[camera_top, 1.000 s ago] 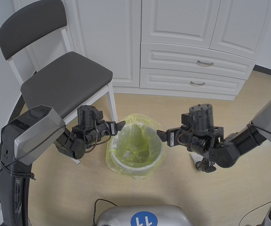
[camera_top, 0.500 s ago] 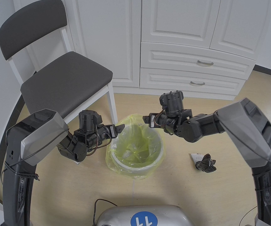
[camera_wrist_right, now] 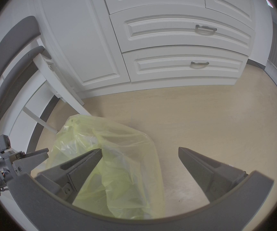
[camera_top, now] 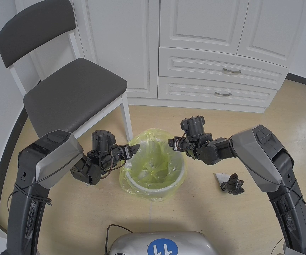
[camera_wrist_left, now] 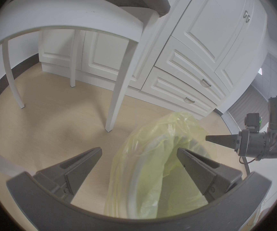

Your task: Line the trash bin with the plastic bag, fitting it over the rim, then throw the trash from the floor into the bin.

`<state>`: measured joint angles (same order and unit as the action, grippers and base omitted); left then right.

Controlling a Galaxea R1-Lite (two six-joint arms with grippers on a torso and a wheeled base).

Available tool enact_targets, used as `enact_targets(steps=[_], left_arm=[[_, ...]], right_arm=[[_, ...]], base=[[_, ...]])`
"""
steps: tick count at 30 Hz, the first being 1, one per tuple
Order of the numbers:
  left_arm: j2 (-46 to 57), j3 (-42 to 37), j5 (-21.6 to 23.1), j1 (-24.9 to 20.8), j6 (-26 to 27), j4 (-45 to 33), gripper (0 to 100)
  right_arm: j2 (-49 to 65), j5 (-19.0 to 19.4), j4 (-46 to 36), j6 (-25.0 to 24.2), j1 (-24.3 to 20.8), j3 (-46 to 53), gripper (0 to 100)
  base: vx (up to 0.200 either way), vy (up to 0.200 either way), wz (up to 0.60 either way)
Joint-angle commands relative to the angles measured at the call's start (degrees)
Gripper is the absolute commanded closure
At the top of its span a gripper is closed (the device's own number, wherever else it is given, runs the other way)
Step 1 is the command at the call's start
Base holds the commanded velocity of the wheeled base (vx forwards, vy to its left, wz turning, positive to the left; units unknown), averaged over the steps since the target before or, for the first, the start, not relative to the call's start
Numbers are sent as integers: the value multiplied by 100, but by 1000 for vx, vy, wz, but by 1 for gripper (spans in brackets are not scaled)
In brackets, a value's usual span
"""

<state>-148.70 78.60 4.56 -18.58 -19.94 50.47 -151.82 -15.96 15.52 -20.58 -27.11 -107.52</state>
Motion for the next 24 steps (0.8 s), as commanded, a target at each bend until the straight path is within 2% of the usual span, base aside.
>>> enact_targets(steps=[1, 4, 24], left_arm=[[-168, 129, -60, 47, -1, 16, 0], [-282, 313, -236, 126, 34, -20, 0], [-625, 964, -227, 329, 26, -239, 0]], right_arm=[[-84, -4, -5, -8, 57, -76, 0], [-120, -4, -5, -8, 92, -85, 0], [-726, 5, -84, -8, 312, -707, 0]], base=[[0, 0, 0], [0, 0, 0], [0, 0, 0]])
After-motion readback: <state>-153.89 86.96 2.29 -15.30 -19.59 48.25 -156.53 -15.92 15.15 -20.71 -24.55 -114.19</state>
